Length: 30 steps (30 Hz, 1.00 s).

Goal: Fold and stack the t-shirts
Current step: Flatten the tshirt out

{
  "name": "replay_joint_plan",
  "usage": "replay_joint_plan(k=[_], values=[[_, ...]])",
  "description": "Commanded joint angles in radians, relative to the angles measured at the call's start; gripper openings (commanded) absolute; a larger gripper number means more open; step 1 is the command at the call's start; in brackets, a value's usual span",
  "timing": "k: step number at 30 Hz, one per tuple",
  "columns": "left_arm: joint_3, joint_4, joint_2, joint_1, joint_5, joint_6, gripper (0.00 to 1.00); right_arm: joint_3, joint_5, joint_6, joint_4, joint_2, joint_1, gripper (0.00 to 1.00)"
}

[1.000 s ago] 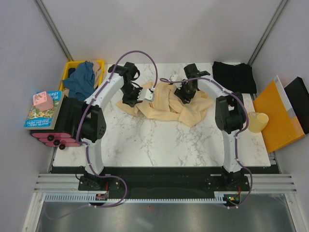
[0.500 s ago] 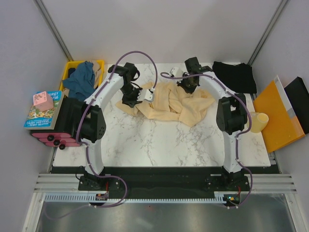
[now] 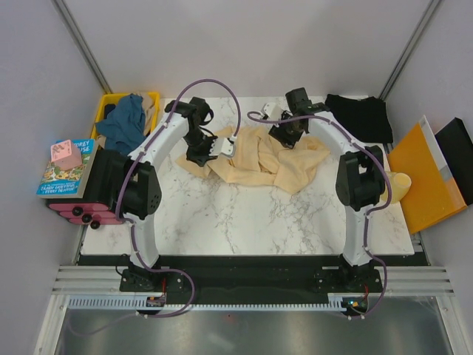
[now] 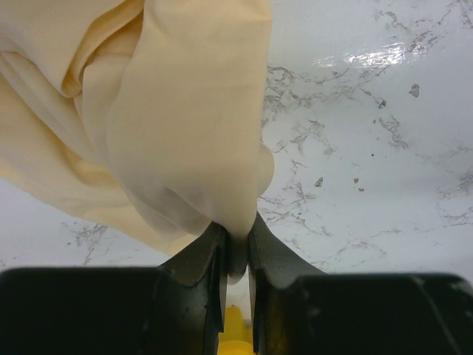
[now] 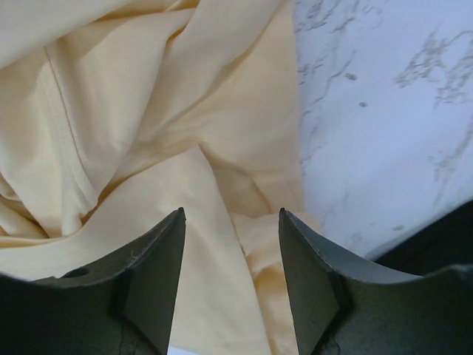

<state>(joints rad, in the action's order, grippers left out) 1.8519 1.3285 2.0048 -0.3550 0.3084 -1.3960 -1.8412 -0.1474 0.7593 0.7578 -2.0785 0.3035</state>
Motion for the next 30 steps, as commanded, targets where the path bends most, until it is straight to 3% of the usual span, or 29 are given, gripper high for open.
replay_joint_plan(k=[1, 12, 18, 24, 26, 27, 28, 30], values=[[-0.008, 0.071, -0.067, -0.002, 0.000, 0.022, 0.21, 0.002, -0.069, -0.051, -0.061, -0.067, -0.001, 0.61], [-0.003, 0.071, -0.070, -0.002, -0.017, 0.029, 0.20, -0.036, -0.101, -0.061, -0.069, -0.158, -0.001, 0.61], [0.001, 0.066, -0.066, -0.002, -0.015, 0.031, 0.20, -0.027, -0.090, -0.058, -0.069, -0.184, -0.003, 0.50], [0.004, 0.061, -0.063, -0.002, -0.023, 0.025, 0.20, -0.024, -0.090, -0.057, -0.063, -0.195, -0.004, 0.48], [0.001, 0.060, -0.063, -0.001, -0.025, 0.020, 0.20, -0.024, -0.090, -0.051, -0.060, -0.192, -0.004, 0.38], [0.003, 0.060, -0.063, -0.001, -0.025, 0.019, 0.20, -0.029, -0.084, -0.052, -0.055, -0.190, -0.004, 0.15], [0.001, 0.058, -0.063, 0.001, -0.026, 0.018, 0.20, -0.033, -0.071, -0.054, -0.057, -0.186, -0.004, 0.03], [0.000, 0.057, -0.061, -0.001, -0.025, 0.018, 0.20, -0.044, -0.051, -0.057, -0.057, -0.167, -0.004, 0.00]])
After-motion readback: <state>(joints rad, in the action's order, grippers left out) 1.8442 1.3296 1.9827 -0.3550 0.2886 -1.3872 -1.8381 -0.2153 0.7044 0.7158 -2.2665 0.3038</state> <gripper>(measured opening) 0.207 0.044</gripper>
